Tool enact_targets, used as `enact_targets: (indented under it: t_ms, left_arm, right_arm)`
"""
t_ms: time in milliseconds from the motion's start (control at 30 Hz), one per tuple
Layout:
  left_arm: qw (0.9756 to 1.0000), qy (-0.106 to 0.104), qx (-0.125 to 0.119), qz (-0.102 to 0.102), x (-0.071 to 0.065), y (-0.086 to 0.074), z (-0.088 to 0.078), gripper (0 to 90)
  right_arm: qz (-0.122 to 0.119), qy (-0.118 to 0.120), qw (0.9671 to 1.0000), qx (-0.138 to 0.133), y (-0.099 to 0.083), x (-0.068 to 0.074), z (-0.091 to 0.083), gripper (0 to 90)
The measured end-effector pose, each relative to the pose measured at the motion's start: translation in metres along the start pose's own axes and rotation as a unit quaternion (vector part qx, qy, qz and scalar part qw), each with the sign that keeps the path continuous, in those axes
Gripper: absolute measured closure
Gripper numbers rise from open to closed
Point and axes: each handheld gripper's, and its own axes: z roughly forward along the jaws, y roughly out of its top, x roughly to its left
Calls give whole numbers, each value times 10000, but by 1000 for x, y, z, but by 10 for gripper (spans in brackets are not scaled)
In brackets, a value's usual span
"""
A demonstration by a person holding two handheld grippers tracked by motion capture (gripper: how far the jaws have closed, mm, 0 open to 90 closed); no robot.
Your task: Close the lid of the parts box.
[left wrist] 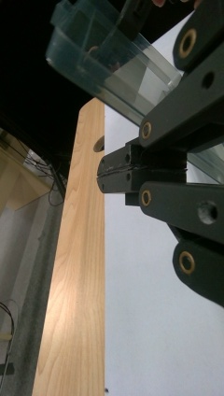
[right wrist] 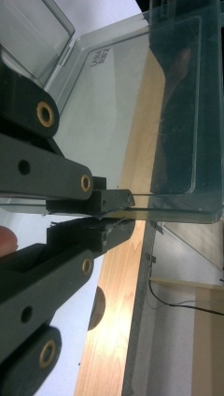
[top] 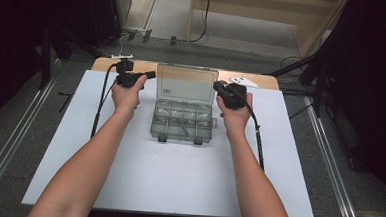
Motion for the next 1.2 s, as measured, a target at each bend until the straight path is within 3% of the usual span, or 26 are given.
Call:
enact_targets:
  t_ms: [200,600,767,833,900,1000,1200]
  left_arm:
    - [10000,50,9,54,-4,0,5,900]
    - [9996,-272,4,118,-12,-3,7,900]
    - [9993,-307,20,217,-16,-3,6,900]
    - [9992,-317,10,245,-17,-2,4,900]
    - [9991,-312,14,270,-18,-2,3,900]
    - [9990,-313,5,317,-19,-2,2,900]
    - [9987,-339,-4,390,-21,-3,1,900]
  right_arm:
    - [-91,10,10000,-21,-1,2,-4,865]
    - [-112,107,9999,18,-2,3,-11,854]
    - [-155,251,9995,85,-1,0,-14,844]
    - [-109,348,9993,90,-1,-1,-16,801]
    - [-39,501,9987,96,-1,-1,-19,695]
    - [-137,554,9982,200,0,1,-21,560]
    - [-209,661,9972,276,-3,-2,-28,505]
